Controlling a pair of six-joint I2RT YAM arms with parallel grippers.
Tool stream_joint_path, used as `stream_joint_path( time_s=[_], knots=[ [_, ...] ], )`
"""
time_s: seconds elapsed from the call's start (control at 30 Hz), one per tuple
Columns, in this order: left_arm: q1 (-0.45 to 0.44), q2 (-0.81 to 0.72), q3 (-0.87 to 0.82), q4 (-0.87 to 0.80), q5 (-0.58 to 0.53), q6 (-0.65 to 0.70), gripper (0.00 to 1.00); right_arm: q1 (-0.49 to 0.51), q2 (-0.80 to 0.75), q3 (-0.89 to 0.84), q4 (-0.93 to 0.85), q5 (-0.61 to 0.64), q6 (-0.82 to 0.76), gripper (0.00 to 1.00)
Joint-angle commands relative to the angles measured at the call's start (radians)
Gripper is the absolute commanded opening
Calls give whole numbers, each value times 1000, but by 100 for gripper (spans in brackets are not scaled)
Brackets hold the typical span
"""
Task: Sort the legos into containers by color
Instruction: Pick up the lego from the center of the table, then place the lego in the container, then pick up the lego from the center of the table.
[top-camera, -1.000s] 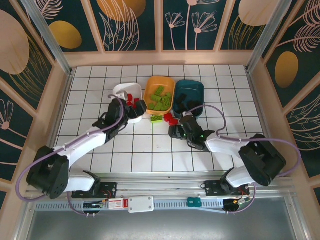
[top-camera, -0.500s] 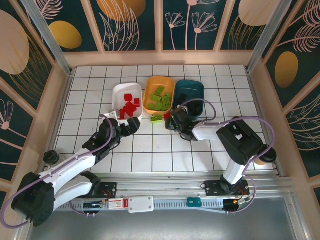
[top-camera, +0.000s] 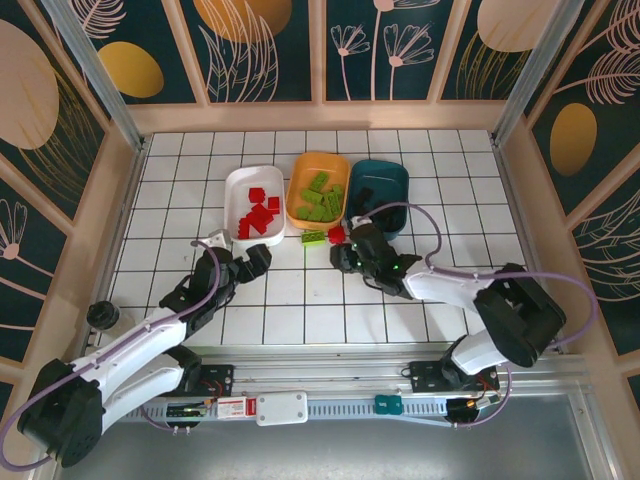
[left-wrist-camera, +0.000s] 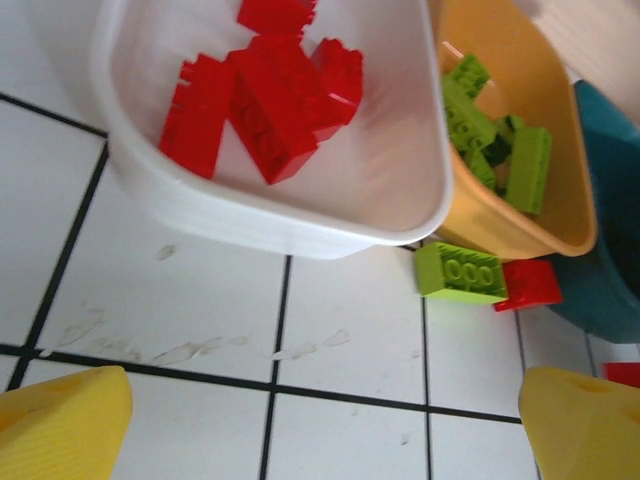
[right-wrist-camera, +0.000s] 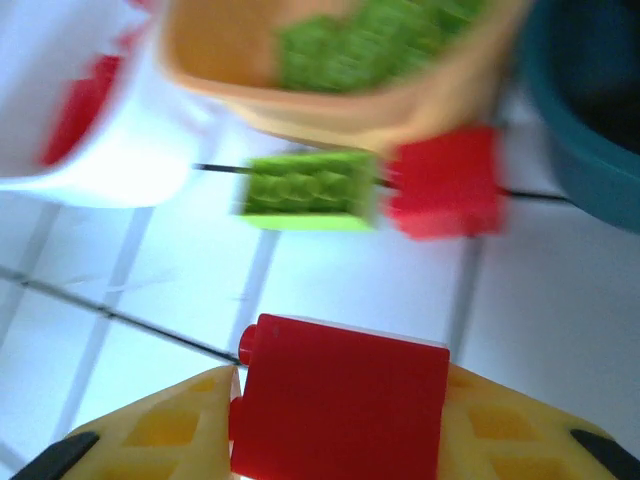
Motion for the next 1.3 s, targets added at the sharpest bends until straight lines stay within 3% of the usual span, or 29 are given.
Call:
stream_joint_path(
  time_s=[0.0,0.3,0.37,0.43,0.53,0.63,0.8,1.0,1.27],
  knots=[
    [-1,-22,-20,-32,-42,-28,99,27,45,143,-16,-102,-90,31],
    [-2,-97,-32,-101,-53,-43,99,18,539,742,-101,-127,-148,34],
    [-1,-117,-33,-117,-56,-44,99,10,640,874,-141,-124,-146,43],
    [-2,-133,-35,-128,-54,-43,99,-1,722,1000,-194,-114,-137,66],
    [-1,-141,-35,-123,-36,-28,99,-6,752,1067,-225,-76,-133,72],
    [-2,-112,-31,-81,22,8,99,2,650,932,-157,-41,-127,72],
    [-9,27,-4,14,98,31,98,14,370,519,5,25,-85,71],
    [-61,196,34,132,125,45,98,11,150,161,-51,122,-7,66],
    [-104,362,109,176,137,51,97,-43,215,117,-87,137,-5,66]
  ],
)
